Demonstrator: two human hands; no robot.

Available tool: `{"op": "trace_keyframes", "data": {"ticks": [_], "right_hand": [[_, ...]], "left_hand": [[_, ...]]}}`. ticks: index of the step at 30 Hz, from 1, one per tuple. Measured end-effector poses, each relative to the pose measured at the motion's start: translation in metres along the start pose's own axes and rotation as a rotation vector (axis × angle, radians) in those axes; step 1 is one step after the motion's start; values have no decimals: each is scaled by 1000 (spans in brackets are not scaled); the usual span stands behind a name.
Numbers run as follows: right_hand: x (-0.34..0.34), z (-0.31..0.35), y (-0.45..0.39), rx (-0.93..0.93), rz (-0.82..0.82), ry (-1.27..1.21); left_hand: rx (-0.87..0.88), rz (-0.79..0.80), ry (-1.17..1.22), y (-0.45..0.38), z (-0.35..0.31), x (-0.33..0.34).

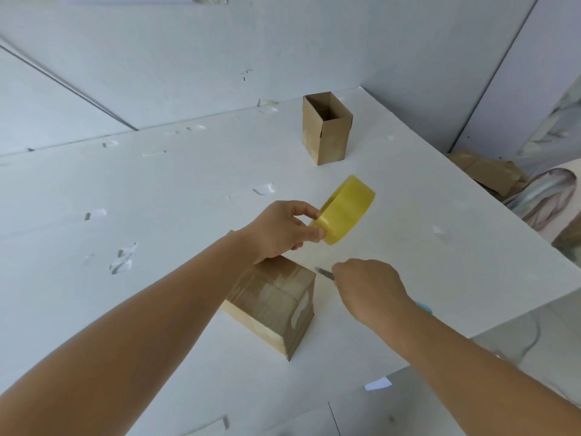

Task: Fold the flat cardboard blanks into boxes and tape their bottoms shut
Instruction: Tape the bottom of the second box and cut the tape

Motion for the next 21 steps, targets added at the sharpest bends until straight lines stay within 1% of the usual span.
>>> {"op": "trace_keyframes", "data": {"ticks": [1, 3, 6, 7, 8, 9, 10, 11, 12, 13, 15, 17, 19, 21], "right_hand": [[6, -7, -4, 26, -60, -22], [24, -21, -12, 92, -129, -45], [61, -34, -22, 132, -74, -48], [67, -38, -23, 150, -77, -111], [65, -41, -21, 178, -103, -235], [57, -45, -17, 224, -157, -471], [47, -46, -13, 262, -210, -770], [39, -41, -8, 293, -215, -1092], [31, -29, -5, 290, -182, -1365], [24, -15, -4, 268, -150, -1531], [19, 9, -2, 252, -93, -1740], [21, 20, -2, 309, -79, -1940], [25, 23, -2, 400, -97, -2039], [29, 24, -3, 448, -127, -2065]], "left_hand": [[-3, -5, 2, 0, 1, -1], [-9, -5, -1, 0, 0, -1], [-33, 4, 10, 0, 2, -1], [-41, 4, 11, 1, 3, -1], [-49, 4, 12, 1, 3, -1], [-55, 5, 15, 0, 4, -1], [-57, 5, 20, 0, 4, -2], [-56, 5, 21, 0, 3, -2], [-53, 5, 20, 0, 3, -2], [-50, 5, 19, -1, 3, -2], [-54, 6, 24, -1, 3, -1], [-62, -2, 25, -1, 4, 0], [-65, -18, 14, -1, 5, -1], [-66, -31, 1, -1, 6, -1]]}}
Point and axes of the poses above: each hand's wrist, its own y-axis away from the middle knuckle, its own x-axis out of the palm, z = x × y, the point moved 10 cm from there along -y, towards the middle knuckle
